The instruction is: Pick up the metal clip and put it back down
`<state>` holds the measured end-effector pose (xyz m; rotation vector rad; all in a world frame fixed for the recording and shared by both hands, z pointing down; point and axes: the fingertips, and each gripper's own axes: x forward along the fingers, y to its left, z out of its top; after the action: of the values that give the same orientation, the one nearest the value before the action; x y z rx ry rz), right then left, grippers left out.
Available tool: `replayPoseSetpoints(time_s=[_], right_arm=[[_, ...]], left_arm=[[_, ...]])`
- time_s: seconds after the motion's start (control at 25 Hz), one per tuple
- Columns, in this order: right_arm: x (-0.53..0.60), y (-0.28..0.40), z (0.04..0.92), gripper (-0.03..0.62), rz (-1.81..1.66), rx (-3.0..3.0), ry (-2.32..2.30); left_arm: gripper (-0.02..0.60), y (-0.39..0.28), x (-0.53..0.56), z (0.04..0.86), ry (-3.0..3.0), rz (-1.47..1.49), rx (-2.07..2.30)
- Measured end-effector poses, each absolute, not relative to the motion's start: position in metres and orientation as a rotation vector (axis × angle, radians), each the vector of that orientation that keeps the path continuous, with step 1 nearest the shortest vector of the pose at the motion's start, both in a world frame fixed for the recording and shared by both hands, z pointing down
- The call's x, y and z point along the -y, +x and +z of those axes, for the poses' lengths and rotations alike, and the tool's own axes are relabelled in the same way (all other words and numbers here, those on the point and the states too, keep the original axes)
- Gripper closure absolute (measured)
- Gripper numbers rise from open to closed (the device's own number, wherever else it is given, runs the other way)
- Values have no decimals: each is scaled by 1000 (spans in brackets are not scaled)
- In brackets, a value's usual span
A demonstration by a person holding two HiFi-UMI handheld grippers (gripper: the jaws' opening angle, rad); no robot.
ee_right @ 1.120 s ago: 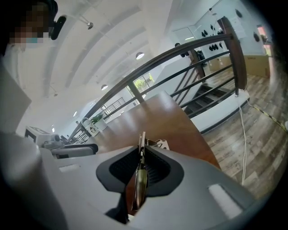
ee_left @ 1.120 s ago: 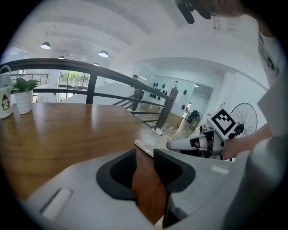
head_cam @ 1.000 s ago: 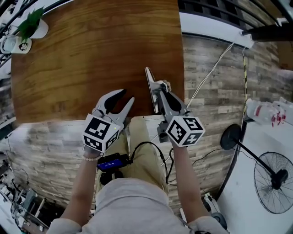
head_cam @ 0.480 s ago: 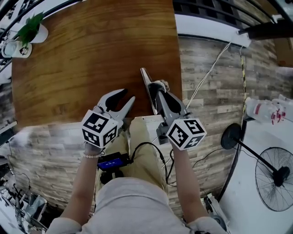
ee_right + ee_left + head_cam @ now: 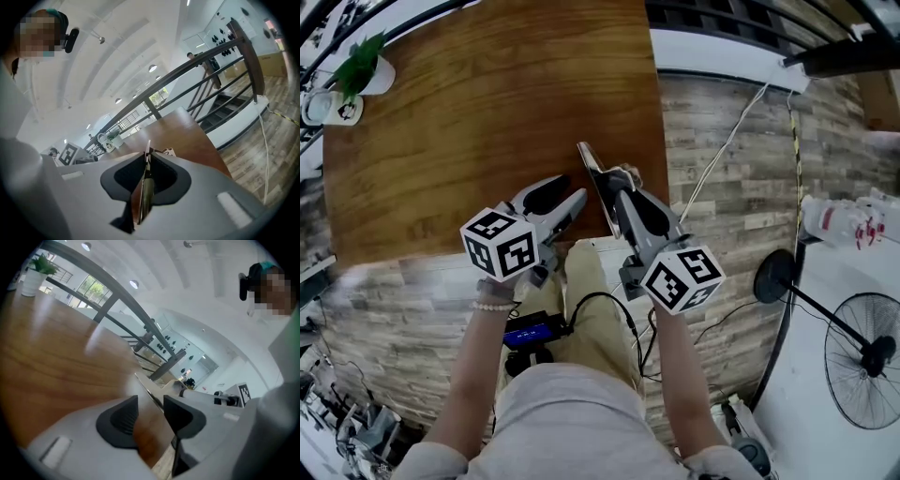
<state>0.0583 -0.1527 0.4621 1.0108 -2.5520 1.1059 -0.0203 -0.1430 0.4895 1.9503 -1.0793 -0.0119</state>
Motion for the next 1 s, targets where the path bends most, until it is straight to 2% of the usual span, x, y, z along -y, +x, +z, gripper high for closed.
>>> replayPoseSetpoints(time_s=[0.36, 0.56, 1.0], right_arm=[[147, 52, 451, 534, 1111, 2602, 968], [141, 48, 442, 534, 1105, 2643, 950], [128, 47, 427, 536, 1085, 2683, 924]], left_arm=[[417, -19, 155, 481, 1887, -199, 1012], [394, -18, 153, 476, 1825, -320, 944], [414, -13, 150, 452, 1872, -338, 901]])
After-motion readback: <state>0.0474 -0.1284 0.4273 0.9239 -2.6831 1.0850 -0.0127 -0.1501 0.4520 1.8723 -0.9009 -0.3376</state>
